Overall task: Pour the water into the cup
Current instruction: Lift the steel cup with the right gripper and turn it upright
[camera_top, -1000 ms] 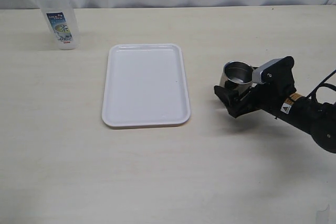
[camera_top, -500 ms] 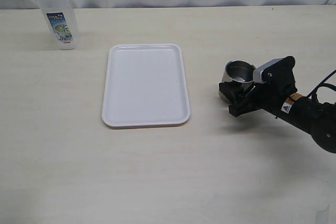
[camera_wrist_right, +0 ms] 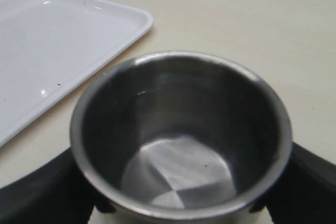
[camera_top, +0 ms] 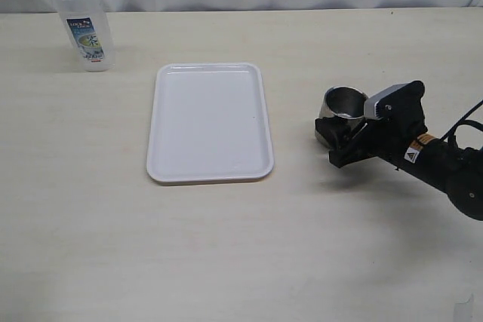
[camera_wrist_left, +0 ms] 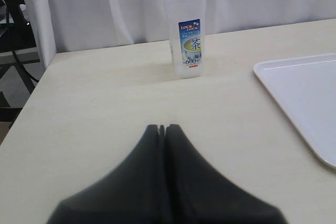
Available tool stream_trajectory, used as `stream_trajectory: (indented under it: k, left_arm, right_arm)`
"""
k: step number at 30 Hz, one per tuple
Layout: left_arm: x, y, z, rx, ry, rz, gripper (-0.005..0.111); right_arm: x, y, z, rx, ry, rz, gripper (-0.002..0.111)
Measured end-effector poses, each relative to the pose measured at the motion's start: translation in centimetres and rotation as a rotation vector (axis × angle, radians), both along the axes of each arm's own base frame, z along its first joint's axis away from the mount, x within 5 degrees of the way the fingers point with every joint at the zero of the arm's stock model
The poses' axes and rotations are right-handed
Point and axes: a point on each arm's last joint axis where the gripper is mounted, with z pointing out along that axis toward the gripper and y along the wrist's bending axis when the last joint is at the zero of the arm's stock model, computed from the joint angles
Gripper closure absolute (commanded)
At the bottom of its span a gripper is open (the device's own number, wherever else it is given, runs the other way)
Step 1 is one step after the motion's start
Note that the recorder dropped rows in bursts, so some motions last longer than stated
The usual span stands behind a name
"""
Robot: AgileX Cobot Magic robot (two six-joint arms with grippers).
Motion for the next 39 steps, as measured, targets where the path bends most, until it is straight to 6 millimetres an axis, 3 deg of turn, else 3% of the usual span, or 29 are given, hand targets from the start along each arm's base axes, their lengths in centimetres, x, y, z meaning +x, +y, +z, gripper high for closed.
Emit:
stream_trajectory:
  k: [2, 3, 11, 27, 39]
  left_arm:
    - [0.0, 0.0, 0.0, 0.0, 0.0, 0.0, 0.107]
    - [0.0, 0.0, 0.0, 0.0, 0.0, 0.0, 0.107]
    - [0.0, 0.0, 0.0, 0.0, 0.0, 0.0, 0.107]
    - [0.0, 0.0, 0.0, 0.0, 0.002, 0.0, 0.107]
    - [0.0, 0.0, 0.0, 0.0, 0.004, 0.0, 0.107]
  right_arm:
    - [0.0, 0.0, 0.0, 0.001, 0.0, -0.002, 0.103]
    - [0.0, 0.0, 0.0, 0.001, 0.0, -0.002, 0.104]
    - [0.0, 0.0, 0.0, -0.056, -0.045, 0.023, 0.104]
    - [-0.1, 0.2, 0.0, 0.048, 0.015, 0.002, 0.104]
    - [0.0, 0.6, 1.8, 0.094, -0.013, 0.049, 0.104]
